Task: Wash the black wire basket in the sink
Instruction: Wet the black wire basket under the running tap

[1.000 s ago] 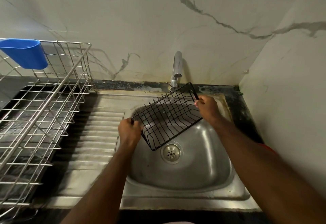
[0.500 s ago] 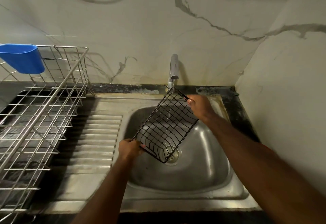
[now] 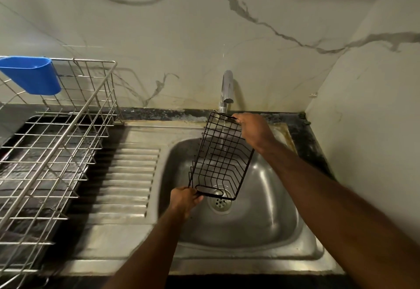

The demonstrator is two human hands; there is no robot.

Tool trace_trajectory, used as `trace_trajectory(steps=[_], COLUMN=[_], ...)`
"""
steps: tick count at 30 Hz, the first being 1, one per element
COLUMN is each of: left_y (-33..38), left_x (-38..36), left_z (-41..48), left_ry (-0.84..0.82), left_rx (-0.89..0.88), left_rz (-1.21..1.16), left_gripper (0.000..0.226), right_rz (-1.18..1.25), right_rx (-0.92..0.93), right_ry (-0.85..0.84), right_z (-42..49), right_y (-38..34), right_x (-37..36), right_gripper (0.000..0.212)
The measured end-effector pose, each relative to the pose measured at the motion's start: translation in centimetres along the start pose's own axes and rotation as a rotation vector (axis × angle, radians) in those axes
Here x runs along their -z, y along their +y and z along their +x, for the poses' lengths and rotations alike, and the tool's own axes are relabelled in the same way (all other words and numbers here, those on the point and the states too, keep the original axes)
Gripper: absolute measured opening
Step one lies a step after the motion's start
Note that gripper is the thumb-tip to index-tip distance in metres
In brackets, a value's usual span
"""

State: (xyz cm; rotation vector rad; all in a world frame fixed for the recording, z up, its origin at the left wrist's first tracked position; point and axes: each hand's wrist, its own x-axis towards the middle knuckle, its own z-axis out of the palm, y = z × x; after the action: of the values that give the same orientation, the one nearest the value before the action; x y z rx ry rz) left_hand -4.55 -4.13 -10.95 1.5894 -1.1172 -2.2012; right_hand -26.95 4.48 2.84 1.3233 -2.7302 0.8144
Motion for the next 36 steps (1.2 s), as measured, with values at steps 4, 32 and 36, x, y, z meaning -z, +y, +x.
trace_trajectory(steps=[4, 32, 36], left_y=[0.1, 13.1, 12.0], left_x=[-0.3, -6.7, -6.4], left_z=[-0.5, -2.2, -2.4], left_ry=[-0.035, 0.038, 0.023], left_rx=[0.057, -0.493, -0.417], left_rz=[0.083, 0.694, 0.506], left_gripper=[0.018, 0.03, 0.022], right_rz=[-0.01, 0.203, 0.327], right_rx=[0.045, 0.063, -0.07], right_ry=[-0.007, 0.091, 0.1], right_z=[0.3, 1.0, -0.1], right_y=[-0.7, -0.9, 0.1], right_x=[0.0, 0.7, 0.2], right_gripper=[0.035, 0.039, 0.046])
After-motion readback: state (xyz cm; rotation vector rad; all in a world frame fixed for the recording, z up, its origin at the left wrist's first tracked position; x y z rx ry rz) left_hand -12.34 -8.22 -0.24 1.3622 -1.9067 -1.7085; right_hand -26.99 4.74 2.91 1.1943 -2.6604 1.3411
